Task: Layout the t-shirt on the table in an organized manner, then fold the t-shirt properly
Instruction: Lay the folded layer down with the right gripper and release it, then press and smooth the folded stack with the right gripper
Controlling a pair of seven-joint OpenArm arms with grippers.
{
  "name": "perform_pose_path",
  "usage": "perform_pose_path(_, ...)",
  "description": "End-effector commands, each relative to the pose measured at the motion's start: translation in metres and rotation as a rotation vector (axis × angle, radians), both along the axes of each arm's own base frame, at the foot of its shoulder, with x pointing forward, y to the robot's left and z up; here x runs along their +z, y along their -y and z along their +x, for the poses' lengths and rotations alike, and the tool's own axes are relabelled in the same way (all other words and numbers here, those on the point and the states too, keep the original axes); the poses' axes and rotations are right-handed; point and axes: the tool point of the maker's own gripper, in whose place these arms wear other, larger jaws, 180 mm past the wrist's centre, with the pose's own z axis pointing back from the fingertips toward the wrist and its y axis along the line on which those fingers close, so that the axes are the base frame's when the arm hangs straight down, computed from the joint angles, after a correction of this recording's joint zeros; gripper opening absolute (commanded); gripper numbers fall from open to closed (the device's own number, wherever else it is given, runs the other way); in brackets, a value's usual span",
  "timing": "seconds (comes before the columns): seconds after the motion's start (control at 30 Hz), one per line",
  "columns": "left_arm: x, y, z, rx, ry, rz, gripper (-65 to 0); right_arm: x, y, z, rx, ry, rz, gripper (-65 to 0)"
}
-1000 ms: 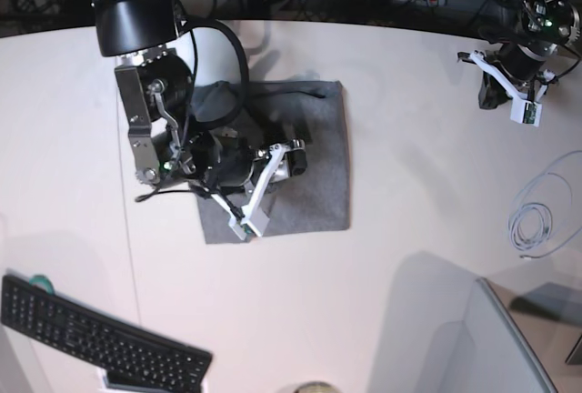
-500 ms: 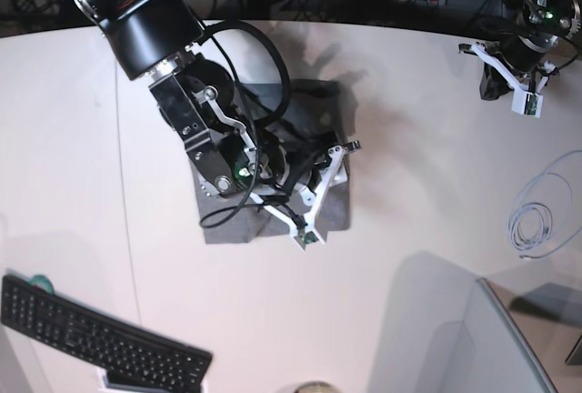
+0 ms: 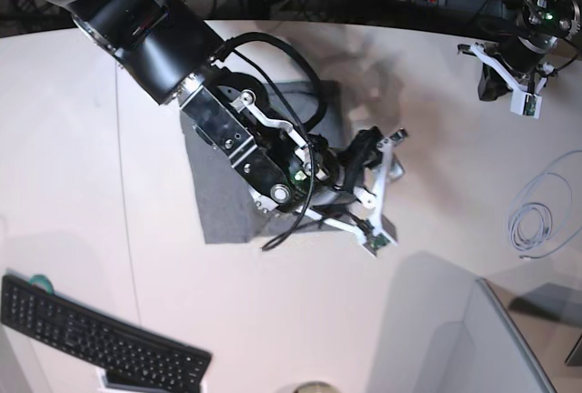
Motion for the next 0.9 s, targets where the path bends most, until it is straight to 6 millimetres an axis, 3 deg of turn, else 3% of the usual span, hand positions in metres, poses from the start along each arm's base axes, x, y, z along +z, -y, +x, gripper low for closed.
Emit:
perform_pose_path(0.0,0.009,-0.004,0.006,-0.005,0.036,0.009,-65.0,0.025,0.011,0.018,-0.044,0.064,0.015,-33.5)
perform_pose_path(0.1,0.01,-0.004,0.006,-0.004,0.039,0.007,-65.0,0.043,0.046,0.031,-0.183,0.061,0.027,-34.1)
perform_pose_path(0.17,0.009,-0.004,0.004,-0.001,0.035,0.004,-65.0,0.048,0.074,0.04,-0.263,0.066,0.034,-40.2)
perform_pose_path(0.27,0.008,-0.005,0.003,-0.002,0.032,0.006,-65.0,0.031,0.121,0.047,-0.379,0.035,0.01,-61.7)
perform_pose_path(0.3,0.008,-0.005,0.003,-0.002,0.032,0.006,-65.0,0.023,0.135,0.049,-0.414,0.019,-0.005,-65.0)
perform_pose_path(0.4,0.008,-0.004,0.003,-0.001,0.033,0.003,-65.0,-0.004,0.168,0.045,-0.475,-0.033,-0.062,-63.3)
perform_pose_path(0.5,0.009,-0.004,0.004,-0.001,0.036,0.003,-65.0,-0.025,0.184,0.037,-0.491,-0.077,-0.114,-65.0)
perform_pose_path(0.73,0.008,-0.003,0.004,0.001,0.037,-0.001,-65.0,-0.068,0.199,0.028,-0.526,-0.149,-0.179,-64.8)
perform_pose_path(0.87,0.008,-0.003,0.003,0.001,0.034,-0.001,-65.0,-0.084,0.188,0.02,-0.485,-0.162,-0.209,-64.8)
